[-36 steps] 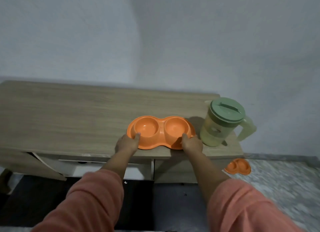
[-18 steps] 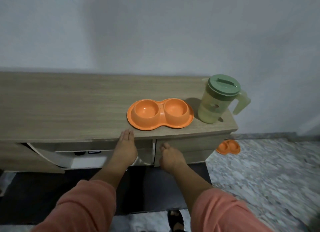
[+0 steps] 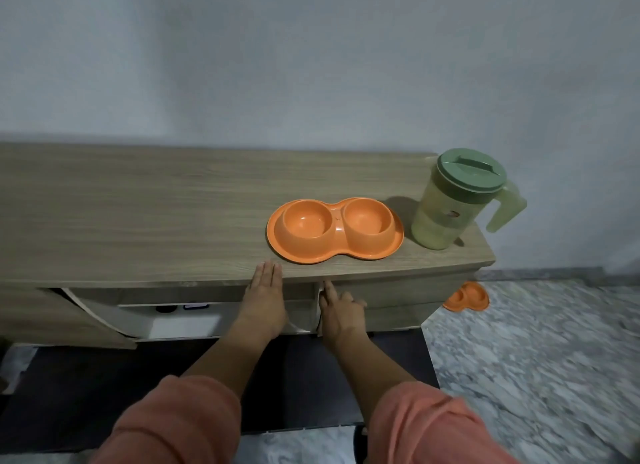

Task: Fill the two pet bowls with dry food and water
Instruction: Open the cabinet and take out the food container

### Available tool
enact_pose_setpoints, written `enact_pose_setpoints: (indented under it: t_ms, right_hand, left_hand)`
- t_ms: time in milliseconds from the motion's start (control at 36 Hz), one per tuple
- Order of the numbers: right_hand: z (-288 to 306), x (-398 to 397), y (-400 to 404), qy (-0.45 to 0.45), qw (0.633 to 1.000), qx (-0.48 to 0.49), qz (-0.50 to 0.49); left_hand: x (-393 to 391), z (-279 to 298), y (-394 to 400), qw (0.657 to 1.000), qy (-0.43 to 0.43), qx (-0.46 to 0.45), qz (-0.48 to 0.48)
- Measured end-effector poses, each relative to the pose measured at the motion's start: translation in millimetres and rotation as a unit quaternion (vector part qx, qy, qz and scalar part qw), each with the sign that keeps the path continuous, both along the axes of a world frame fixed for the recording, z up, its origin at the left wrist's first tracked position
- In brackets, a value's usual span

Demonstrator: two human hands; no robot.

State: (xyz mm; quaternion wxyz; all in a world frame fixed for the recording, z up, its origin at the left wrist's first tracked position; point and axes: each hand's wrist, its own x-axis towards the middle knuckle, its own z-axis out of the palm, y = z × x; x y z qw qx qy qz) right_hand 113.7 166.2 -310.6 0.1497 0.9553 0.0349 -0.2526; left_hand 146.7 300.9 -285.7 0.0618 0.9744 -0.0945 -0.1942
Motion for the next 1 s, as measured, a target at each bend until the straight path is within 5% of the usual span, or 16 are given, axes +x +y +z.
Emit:
enact_pose_setpoints:
  t_ms: [472,556,694,917,1000]
  right_hand:
    - [-2,-23,18,-0.096,0.992,-0.072,0.038]
    - [-3,-29,17,-0.122,0.991,0.042,-0.039]
    - [6,-40,8,-0.194,0.938,0.211,-0.197]
    - [16,-60,-30,-0.235,0.832,0.267,-0.426]
    - [20,-63,-47,-0.173,0.839,0.223,-0.465]
  left_hand:
    - [-1,-2,0,1.000,0.007,0.027,-0.012]
    - [-1,-1,-3,1.000,0.020,0.022,-0.007]
    - [-6,-2,-11,0.999,0.030,-0.015,0.019]
    - [-20,-10,-27,0.997,0.009,-0.062,0.043]
    - [-23,-10,-34,0.996,0.008,-0.075,0.046]
